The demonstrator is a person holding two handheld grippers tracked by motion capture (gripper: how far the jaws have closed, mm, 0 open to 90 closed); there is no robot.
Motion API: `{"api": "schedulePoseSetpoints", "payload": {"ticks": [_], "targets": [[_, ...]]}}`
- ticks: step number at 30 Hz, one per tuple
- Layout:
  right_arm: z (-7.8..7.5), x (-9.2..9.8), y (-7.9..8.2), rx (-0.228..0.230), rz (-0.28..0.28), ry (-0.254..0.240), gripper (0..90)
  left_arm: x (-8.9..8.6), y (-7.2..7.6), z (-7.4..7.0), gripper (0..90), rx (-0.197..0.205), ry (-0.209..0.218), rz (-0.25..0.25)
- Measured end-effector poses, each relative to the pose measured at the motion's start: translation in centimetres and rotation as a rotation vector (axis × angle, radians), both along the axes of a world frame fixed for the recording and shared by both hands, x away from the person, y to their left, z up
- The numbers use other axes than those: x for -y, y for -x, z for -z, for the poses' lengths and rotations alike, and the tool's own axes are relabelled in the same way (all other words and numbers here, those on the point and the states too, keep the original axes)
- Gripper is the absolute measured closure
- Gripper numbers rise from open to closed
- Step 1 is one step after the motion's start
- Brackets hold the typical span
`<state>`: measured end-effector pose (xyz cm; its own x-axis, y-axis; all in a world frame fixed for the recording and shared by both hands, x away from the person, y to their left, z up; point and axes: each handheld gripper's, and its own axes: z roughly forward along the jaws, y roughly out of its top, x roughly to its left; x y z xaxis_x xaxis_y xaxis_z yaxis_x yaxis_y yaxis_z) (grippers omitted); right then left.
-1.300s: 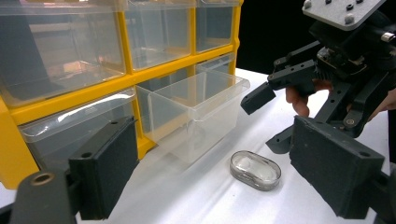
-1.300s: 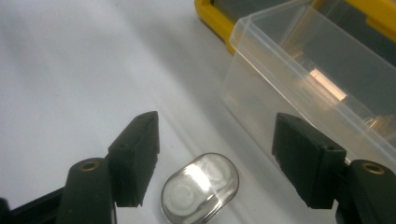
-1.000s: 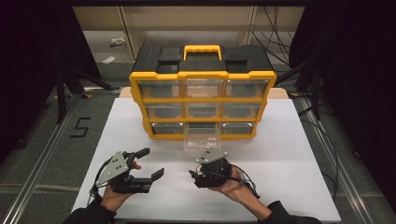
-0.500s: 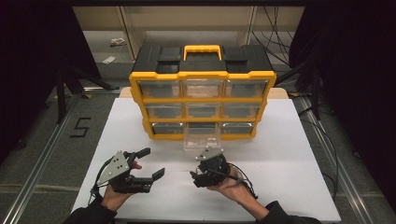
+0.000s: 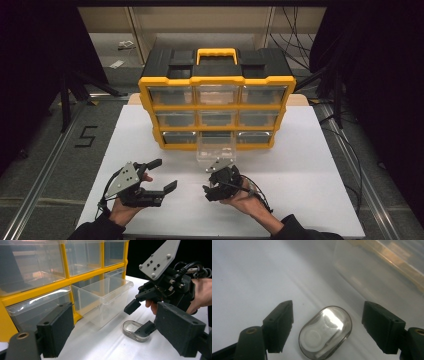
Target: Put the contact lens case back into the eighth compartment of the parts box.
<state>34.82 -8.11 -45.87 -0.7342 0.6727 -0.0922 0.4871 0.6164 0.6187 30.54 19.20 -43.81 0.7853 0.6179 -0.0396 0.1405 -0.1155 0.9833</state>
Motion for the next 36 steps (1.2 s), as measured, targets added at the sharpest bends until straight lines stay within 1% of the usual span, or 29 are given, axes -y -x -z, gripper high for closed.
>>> {"api": "schedulePoseSetpoints", "payload": {"ticks": [1, 6, 11, 14, 18, 19, 20, 22, 26, 30, 31, 33, 36], "targets": [[0.1, -0.1, 0.0, -0.007, 0.003, -0.003, 26.2, 0.0, 0.0, 0.0, 15.3, 0.000, -0.001, -0.001], [0.6, -0.2, -0.2, -0.009, -0.005, 0.029, 26.1, 0.0, 0.0, 0.0, 15.3, -0.002, -0.003, 0.000], [1.1, -0.3, -0.6, -0.024, 0.003, 0.043, 26.2, 0.1, 0.0, 0.1, 15.3, -0.004, -0.003, 0.001], [1.3, -0.4, -0.8, -0.044, 0.009, 0.052, 26.7, 0.1, 0.0, 0.1, 15.3, -0.003, -0.004, 0.004], [1.8, -0.6, -0.8, -0.059, 0.001, 0.075, 29.2, 0.1, 0.1, 0.1, 15.4, -0.001, -0.004, 0.008], [1.8, -0.6, -0.8, -0.074, 0.004, 0.076, 30.0, 0.2, 0.1, 0.1, 15.4, -0.001, -0.003, 0.008], [1.9, -0.6, -0.9, -0.075, 0.003, 0.079, 30.7, 0.1, 0.1, 0.1, 15.4, -0.001, -0.003, 0.008], [1.9, -0.5, -0.9, -0.093, 0.006, 0.071, 32.8, 0.1, 0.1, 0.1, 15.4, -0.001, -0.003, 0.008], [1.9, -0.4, -1.0, -0.110, 0.007, 0.066, 34.3, 0.1, 0.1, 0.1, 15.4, -0.001, -0.003, 0.007], [1.9, -0.5, -0.9, -0.111, -0.001, 0.063, 38.0, 0.2, 0.1, 0.1, 15.4, -0.003, -0.002, 0.007], [1.9, -0.5, -0.9, -0.107, -0.007, 0.064, 39.7, 0.2, 0.1, 0.1, 15.4, -0.003, -0.002, 0.007], [1.8, -0.5, -0.8, -0.117, -0.014, 0.058, 44.3, 0.2, 0.1, 0.1, 15.4, -0.002, -0.003, 0.007], [1.8, -0.5, -0.6, -0.117, -0.023, 0.057, 47.6, 0.1, 0.1, 0.1, 15.4, -0.001, -0.003, 0.006]]}}
